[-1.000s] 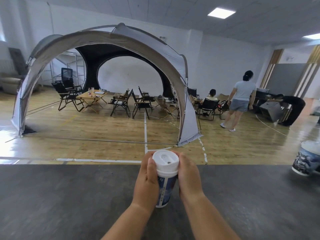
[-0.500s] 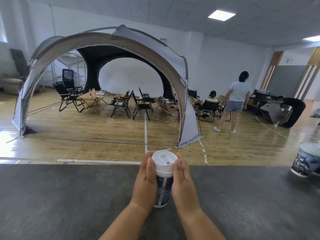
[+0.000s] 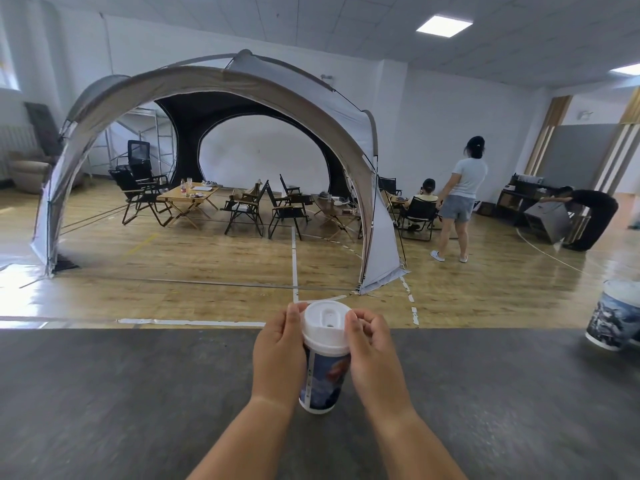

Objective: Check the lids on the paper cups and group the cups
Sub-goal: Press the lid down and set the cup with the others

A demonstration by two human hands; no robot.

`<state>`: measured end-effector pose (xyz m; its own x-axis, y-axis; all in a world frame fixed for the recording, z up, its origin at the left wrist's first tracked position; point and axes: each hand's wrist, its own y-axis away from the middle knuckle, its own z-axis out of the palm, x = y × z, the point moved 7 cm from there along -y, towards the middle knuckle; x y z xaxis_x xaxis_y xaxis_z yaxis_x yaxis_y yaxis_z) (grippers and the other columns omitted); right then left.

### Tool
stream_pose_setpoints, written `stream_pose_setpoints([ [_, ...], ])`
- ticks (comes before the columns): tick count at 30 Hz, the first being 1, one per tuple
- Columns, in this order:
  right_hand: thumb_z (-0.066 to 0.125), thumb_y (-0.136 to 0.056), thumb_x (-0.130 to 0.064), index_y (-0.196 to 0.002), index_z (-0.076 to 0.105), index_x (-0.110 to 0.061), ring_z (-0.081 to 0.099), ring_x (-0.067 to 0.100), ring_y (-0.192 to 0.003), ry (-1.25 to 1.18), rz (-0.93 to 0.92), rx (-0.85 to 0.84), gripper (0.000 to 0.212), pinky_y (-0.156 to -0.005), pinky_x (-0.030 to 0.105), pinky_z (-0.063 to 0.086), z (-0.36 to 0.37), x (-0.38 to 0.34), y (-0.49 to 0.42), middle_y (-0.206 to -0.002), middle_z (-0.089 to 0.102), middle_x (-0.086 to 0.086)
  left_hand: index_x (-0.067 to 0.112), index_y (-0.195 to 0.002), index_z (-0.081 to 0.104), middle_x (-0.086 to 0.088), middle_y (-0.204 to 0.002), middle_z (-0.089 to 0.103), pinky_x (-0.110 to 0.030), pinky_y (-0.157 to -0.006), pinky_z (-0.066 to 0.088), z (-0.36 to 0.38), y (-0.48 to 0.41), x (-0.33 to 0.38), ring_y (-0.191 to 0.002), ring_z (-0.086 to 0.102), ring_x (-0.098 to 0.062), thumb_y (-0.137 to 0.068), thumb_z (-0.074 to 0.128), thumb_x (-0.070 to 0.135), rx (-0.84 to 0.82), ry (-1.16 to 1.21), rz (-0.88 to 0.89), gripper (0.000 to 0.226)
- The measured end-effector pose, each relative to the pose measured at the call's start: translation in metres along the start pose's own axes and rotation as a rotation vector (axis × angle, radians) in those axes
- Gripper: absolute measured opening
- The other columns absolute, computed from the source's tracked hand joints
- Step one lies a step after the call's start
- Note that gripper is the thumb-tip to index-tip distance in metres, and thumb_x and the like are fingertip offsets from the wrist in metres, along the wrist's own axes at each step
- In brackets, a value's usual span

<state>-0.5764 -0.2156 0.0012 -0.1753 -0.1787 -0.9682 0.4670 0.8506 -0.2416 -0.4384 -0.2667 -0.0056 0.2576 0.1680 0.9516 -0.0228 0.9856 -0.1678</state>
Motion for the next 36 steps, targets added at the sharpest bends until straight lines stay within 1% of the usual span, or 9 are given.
stream_pose_setpoints([
  [6,0.050,-0.095,-0.048,-0.099,0.049,-0.036,0.060,0.011,-0.104,0.071,0.004,0.044,0.012,-0.089,0.034,0.053,0.001,0.003,0.004,-0.117,0.057,-0.001,0.032,-0.113,0.060,0.004,-0.106,0.068,-0.027,-0.077,0.055,0.018,0.014,-0.009,-0.097,0.066,-0.012,-0.099,0.034,0.049,-0.034,0.067,-0.072,0.035],
  [12,0.052,-0.092,-0.052,-0.110,0.050,-0.034,0.054,0.012,-0.112,0.071,-0.022,0.089,0.026,-0.099,0.038,0.047,0.008,0.001,0.007,-0.120,0.053,-0.004,0.038,-0.099,0.055,0.002,-0.098,0.067,-0.018,-0.062,0.050,0.024,0.023,-0.001,-0.085,0.066,-0.010,-0.101,0.032,0.045,0.000,0.091,-0.043,0.024],
  [15,0.052,-0.088,-0.052,-0.104,0.052,-0.035,0.059,0.013,-0.107,0.033,0.019,0.034,0.023,-0.095,0.040,0.051,0.007,0.000,0.005,-0.119,0.057,-0.003,0.031,-0.108,0.059,-0.005,-0.102,0.068,-0.031,-0.066,0.056,0.022,0.018,-0.006,-0.091,0.067,-0.021,-0.101,0.031,0.047,0.008,0.122,-0.096,0.034],
  [18,0.051,-0.095,-0.039,-0.103,0.055,-0.033,0.063,0.014,-0.098,0.010,0.042,-0.013,0.010,-0.081,0.032,0.055,0.003,-0.005,0.002,-0.111,0.063,-0.003,0.031,-0.118,0.059,0.001,-0.109,0.065,-0.043,-0.091,0.053,0.020,0.014,-0.007,-0.100,0.064,-0.018,-0.101,0.034,0.045,-0.007,0.094,-0.117,0.034],
  [21,0.047,-0.099,-0.024,-0.101,0.057,-0.029,0.063,0.008,-0.092,-0.014,0.051,-0.024,0.012,-0.068,0.019,0.050,-0.001,-0.010,0.000,-0.102,0.065,-0.007,0.031,-0.119,0.058,0.001,-0.111,0.065,-0.041,-0.095,0.051,0.022,0.014,-0.004,-0.102,0.063,-0.017,-0.101,0.034,0.044,-0.020,0.071,-0.115,0.033],
  [24,0.046,-0.098,-0.020,-0.101,0.061,-0.027,0.062,0.004,-0.090,0.003,0.081,-0.070,0.017,-0.065,0.015,0.047,-0.001,-0.012,-0.003,-0.101,0.067,-0.007,0.030,-0.113,0.062,0.001,-0.109,0.067,-0.033,-0.089,0.054,0.020,0.011,-0.006,-0.097,0.066,-0.012,-0.101,0.035,0.046,-0.034,0.105,-0.142,0.033],
  [27,0.045,-0.098,-0.017,-0.101,0.064,-0.023,0.061,0.005,-0.087,0.015,0.094,-0.111,0.020,-0.052,0.008,0.045,0.000,-0.013,-0.006,-0.099,0.068,-0.004,0.023,-0.112,0.063,0.006,-0.101,0.067,-0.011,-0.061,0.050,0.018,0.005,-0.009,-0.076,0.066,0.005,-0.103,0.036,0.032,-0.048,0.096,-0.145,0.030],
  [31,0.044,-0.098,-0.013,-0.101,0.066,-0.021,0.063,-0.003,-0.085,0.027,0.086,-0.146,0.023,-0.058,0.005,0.044,0.001,-0.018,-0.010,-0.099,0.069,-0.007,0.026,-0.108,0.068,-0.002,-0.105,0.071,-0.039,-0.087,0.056,0.017,0.006,-0.013,-0.097,0.069,-0.018,-0.099,0.041,0.041,-0.047,0.106,-0.221,0.032],
  [36,0.050,-0.099,-0.033,-0.110,0.050,-0.032,0.055,-0.004,-0.101,0.013,0.023,-0.040,0.012,-0.073,0.012,0.043,0.002,-0.013,0.003,-0.114,0.057,-0.014,0.024,-0.104,0.067,0.003,-0.094,0.072,-0.029,-0.067,0.054,0.016,0.008,-0.008,-0.085,0.069,-0.014,-0.100,0.037,0.026,-0.026,0.078,-0.192,0.031],
])
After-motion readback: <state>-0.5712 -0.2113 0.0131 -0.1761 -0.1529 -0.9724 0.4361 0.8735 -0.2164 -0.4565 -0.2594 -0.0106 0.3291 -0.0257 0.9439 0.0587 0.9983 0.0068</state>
